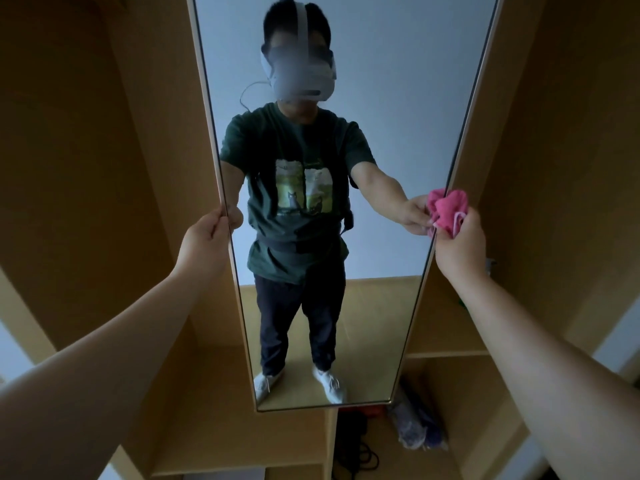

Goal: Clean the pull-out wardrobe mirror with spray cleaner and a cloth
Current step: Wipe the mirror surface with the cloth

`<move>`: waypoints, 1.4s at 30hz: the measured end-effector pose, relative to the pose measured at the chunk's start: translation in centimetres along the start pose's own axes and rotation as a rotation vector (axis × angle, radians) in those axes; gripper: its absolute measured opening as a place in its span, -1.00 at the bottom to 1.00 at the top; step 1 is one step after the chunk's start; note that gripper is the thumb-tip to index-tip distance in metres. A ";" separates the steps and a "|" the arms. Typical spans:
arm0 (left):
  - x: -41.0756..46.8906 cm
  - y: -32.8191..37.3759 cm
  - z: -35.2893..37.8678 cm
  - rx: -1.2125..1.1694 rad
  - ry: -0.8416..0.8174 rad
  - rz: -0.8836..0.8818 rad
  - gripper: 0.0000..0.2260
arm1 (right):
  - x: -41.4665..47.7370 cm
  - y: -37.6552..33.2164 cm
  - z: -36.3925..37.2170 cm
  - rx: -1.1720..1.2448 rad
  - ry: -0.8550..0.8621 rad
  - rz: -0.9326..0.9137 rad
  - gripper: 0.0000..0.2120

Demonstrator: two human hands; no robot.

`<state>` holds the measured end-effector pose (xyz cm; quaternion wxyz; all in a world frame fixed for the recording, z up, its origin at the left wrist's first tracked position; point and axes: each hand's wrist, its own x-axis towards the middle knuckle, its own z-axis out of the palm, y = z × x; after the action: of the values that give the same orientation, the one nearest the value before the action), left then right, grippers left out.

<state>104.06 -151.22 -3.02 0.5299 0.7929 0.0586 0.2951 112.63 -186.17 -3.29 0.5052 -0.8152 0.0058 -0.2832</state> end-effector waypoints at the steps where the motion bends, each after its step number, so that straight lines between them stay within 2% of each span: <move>1: -0.4 -0.6 0.2 0.046 -0.006 0.002 -0.75 | -0.2 0.3 0.1 -0.006 -0.004 0.011 -0.54; 4: -1.3 -2.4 0.7 0.160 0.004 -0.049 -0.69 | -0.9 1.2 0.5 -0.008 -0.018 0.045 -0.52; 9: -2.3 -4.7 1.0 0.217 -0.040 -0.091 -0.74 | -1.9 2.5 1.0 -0.003 -0.034 0.059 -0.48; 25: -5.0 -8.6 2.2 0.322 -0.128 -0.181 -0.75 | -4.1 5.6 1.4 -0.067 -0.074 0.073 -0.64; 31: -5.9 -10.1 2.5 0.358 -0.169 -0.214 -0.75 | -4.8 7.3 2.0 -0.060 -0.108 0.113 -0.56; 42: -6.6 -11.9 3.4 0.405 -0.195 -0.235 -0.84 | -5.8 9.8 2.9 -0.058 -0.133 0.165 -0.54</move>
<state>103.10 -151.46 -17.00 0.3940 0.8954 0.1568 0.1360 111.82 -186.90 -14.97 0.5023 -0.8433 0.0475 -0.1854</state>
